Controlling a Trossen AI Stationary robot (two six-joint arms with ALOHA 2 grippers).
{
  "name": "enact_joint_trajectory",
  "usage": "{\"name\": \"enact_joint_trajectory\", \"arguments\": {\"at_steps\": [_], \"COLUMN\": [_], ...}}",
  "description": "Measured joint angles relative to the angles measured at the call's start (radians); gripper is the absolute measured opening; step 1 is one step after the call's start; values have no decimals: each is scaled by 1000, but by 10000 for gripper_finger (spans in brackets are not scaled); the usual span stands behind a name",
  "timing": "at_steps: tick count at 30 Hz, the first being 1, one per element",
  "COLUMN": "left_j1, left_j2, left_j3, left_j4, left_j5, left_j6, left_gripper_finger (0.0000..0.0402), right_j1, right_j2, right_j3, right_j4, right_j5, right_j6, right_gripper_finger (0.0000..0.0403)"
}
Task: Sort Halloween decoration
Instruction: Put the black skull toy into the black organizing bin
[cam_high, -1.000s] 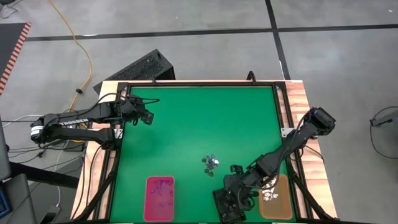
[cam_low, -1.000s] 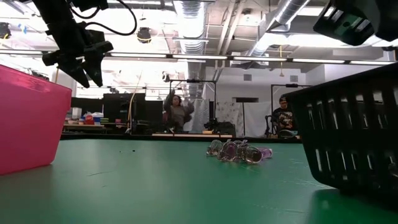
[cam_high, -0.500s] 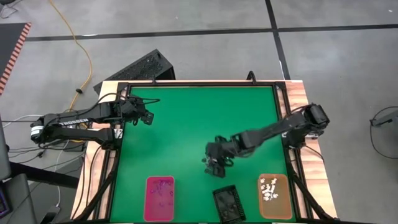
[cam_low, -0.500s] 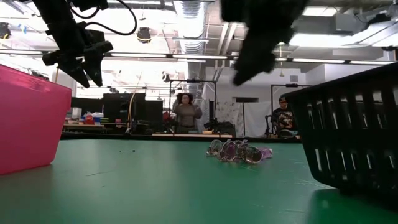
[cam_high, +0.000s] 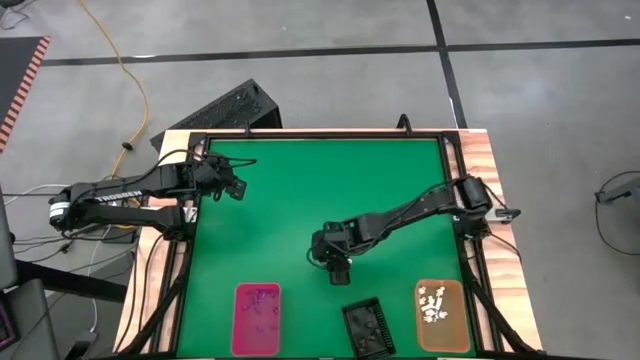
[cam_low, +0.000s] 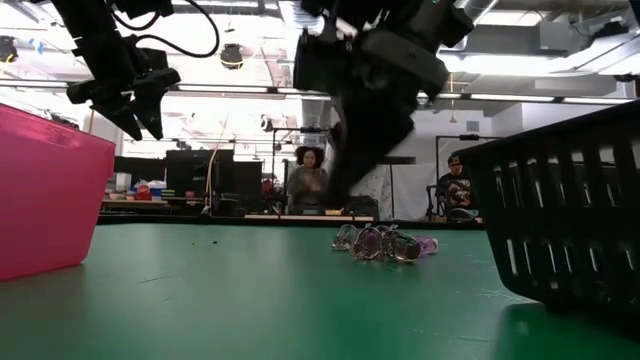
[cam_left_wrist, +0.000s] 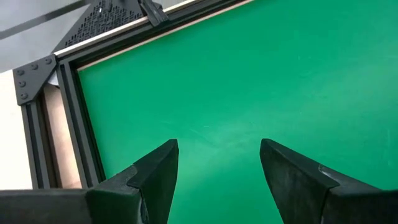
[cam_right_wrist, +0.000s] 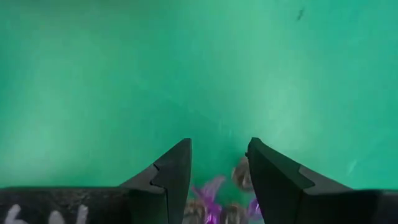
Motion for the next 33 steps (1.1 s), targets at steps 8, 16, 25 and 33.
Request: {"name": "enact_joint_trajectory", "arguments": {"at_steps": [8,16,25,33], "left_j1": [0,0,0,0], "left_j2": [0,0,0,0], "left_j3": [0,0,0,0], "left_j4": [-3,0,2,2], "left_j5": [-9,-14,-17,-17], "left_j6": [8,9,8,-8], "left_gripper_finger": [219,219,219,219], "right_j1": [-21,-33,-47,-42], "right_j2": [43,30,-19,-14], "right_j3": [18,14,15,15], "right_j4": [-90,-105,-174,-184], "right_j5": [11,34,60,59], "right_j6": [-17,-23,-29,-51], "right_gripper_finger": [182,182,182,182]}}
